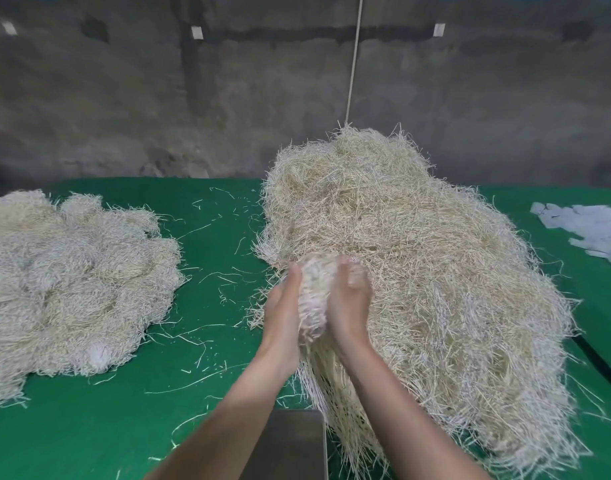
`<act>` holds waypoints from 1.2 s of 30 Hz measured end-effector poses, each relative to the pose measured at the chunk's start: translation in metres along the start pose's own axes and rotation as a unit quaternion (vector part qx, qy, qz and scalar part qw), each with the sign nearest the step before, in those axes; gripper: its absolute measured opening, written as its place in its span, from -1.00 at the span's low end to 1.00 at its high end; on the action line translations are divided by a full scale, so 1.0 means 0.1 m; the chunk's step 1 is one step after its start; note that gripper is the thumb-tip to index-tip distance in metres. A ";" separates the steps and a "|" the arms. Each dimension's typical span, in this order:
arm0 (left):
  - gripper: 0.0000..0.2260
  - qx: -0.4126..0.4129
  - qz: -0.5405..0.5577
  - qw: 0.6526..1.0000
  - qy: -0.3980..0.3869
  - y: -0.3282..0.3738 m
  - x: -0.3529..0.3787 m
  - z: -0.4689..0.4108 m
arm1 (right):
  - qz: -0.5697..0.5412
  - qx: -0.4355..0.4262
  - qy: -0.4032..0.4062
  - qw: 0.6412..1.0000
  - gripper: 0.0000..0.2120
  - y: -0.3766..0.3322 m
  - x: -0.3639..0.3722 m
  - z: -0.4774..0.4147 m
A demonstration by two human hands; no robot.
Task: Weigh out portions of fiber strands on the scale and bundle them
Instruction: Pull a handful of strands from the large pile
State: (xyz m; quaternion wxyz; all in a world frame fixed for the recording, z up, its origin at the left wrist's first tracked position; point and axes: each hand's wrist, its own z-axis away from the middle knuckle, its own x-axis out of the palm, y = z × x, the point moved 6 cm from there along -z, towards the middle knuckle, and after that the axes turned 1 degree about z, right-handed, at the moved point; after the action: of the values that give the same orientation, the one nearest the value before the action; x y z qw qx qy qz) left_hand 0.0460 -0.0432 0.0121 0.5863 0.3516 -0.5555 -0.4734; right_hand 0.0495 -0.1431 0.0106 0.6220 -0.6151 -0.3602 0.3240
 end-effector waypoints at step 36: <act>-0.87 -0.118 -0.010 0.992 0.052 -0.03 -0.16 -0.20 | 0.112 -0.088 -0.071 0.987 -0.87 -0.08 0.02 0.01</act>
State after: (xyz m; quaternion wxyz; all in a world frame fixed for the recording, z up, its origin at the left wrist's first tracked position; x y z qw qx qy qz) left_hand 0.0668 -0.0309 0.0013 0.6474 0.3093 -0.4607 -0.5225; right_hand 0.0491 -0.1413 0.0182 0.4978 -0.6797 -0.3594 0.4013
